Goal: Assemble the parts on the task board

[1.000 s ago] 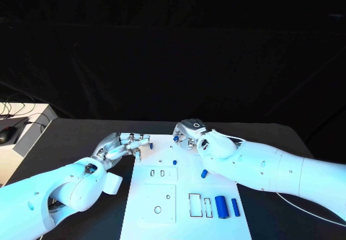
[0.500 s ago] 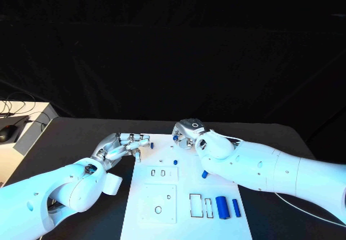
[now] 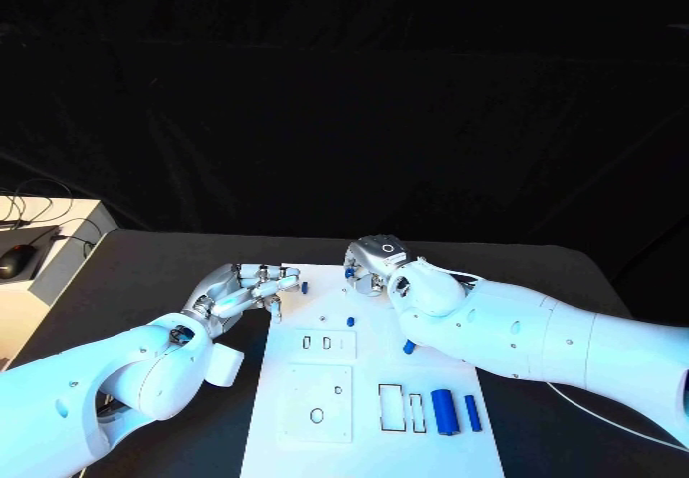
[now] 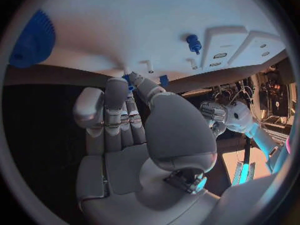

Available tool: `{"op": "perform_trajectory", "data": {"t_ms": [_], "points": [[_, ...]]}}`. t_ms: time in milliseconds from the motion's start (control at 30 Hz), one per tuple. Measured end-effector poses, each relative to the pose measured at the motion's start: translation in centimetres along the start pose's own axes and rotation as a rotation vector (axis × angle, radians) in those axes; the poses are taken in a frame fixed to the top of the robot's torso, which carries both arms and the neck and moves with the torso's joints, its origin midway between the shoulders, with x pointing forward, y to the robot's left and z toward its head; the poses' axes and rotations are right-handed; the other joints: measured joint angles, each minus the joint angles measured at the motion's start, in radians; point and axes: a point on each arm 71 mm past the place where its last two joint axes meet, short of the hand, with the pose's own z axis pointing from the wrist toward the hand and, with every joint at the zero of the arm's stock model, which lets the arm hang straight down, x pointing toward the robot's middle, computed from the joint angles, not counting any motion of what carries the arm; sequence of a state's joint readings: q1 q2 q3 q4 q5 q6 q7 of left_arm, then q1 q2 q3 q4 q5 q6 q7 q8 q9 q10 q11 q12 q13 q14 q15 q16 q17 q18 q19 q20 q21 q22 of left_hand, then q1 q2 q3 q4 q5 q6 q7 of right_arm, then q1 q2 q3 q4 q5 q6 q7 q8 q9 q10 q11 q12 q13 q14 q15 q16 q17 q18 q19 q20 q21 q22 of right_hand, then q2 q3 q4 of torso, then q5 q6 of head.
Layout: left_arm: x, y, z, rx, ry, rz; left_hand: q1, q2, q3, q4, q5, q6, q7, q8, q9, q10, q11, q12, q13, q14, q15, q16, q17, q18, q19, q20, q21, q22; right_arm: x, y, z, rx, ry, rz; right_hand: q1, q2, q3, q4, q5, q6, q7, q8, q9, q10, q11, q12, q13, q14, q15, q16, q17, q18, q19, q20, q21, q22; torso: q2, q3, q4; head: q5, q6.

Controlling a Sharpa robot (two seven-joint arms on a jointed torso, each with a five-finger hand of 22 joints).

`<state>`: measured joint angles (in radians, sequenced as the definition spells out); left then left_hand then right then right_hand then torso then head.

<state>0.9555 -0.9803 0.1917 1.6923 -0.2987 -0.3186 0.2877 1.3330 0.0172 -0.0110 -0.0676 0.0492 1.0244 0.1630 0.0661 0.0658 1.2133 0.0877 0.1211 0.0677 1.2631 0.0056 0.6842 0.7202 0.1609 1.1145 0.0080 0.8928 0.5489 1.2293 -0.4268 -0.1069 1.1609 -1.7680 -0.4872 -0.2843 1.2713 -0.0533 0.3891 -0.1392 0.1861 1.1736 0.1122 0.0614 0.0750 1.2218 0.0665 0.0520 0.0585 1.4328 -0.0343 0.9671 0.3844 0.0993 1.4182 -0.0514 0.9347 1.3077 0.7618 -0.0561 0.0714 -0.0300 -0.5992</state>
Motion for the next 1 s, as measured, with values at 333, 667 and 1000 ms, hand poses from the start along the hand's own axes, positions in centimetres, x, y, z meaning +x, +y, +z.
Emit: {"op": "perform_trajectory", "data": {"t_ms": [333,667,1000], "points": [[0.02,0.01,0.02,-0.001,0.0,0.0,0.0,0.0,0.0,0.0,0.0,0.0,0.0,0.0,0.0,0.0,0.0,0.0,0.0,0.0,0.0,0.0,0.0,0.0,0.0,0.0,0.0,0.0,0.12,-0.03,0.14,0.003,0.003,-0.004,0.0,0.0,0.0,0.0,0.002,0.0,0.0,-0.002,-0.002,-0.004,0.004,0.0,0.0,0.0,0.0,0.0,-0.001,0.0,0.0,0.0,-0.004,0.0,0.001,-0.0012,0.0007,-0.001,-0.002],[0.06,0.01,0.02,-0.002,0.001,-0.001,0.0,0.0,0.0,0.0,0.0,0.0,0.0,0.0,0.0,0.0,0.0,0.0,0.0,0.0,0.0,0.0,0.0,0.0,-0.002,0.002,0.0,0.0,0.26,-0.1,0.23,0.003,0.012,-0.01,-0.002,-0.011,0.004,0.004,0.002,-0.003,0.002,-0.004,-0.002,-0.008,0.003,0.0,0.0,0.0,0.0,-0.014,-0.006,0.0,0.0,0.0,-0.033,0.0,0.003,-0.0019,0.0012,0.002,-0.006],[0.05,0.0,0.02,-0.002,0.001,-0.001,0.0,0.0,0.0,0.0,0.0,0.001,-0.001,0.0,0.0,0.0,0.0,0.0,0.0,0.0,0.0,0.0,0.0,0.0,-0.002,0.002,0.0,0.0,0.33,-0.24,0.27,0.001,0.018,-0.013,-0.012,-0.063,-0.023,0.022,-0.061,-0.073,0.022,0.001,-0.007,-0.072,0.021,0.01,0.002,0.004,0.005,-0.049,-0.019,0.0,-0.013,0.013,-0.132,0.0,0.004,-0.0028,0.0007,0.002,-0.008]]}}
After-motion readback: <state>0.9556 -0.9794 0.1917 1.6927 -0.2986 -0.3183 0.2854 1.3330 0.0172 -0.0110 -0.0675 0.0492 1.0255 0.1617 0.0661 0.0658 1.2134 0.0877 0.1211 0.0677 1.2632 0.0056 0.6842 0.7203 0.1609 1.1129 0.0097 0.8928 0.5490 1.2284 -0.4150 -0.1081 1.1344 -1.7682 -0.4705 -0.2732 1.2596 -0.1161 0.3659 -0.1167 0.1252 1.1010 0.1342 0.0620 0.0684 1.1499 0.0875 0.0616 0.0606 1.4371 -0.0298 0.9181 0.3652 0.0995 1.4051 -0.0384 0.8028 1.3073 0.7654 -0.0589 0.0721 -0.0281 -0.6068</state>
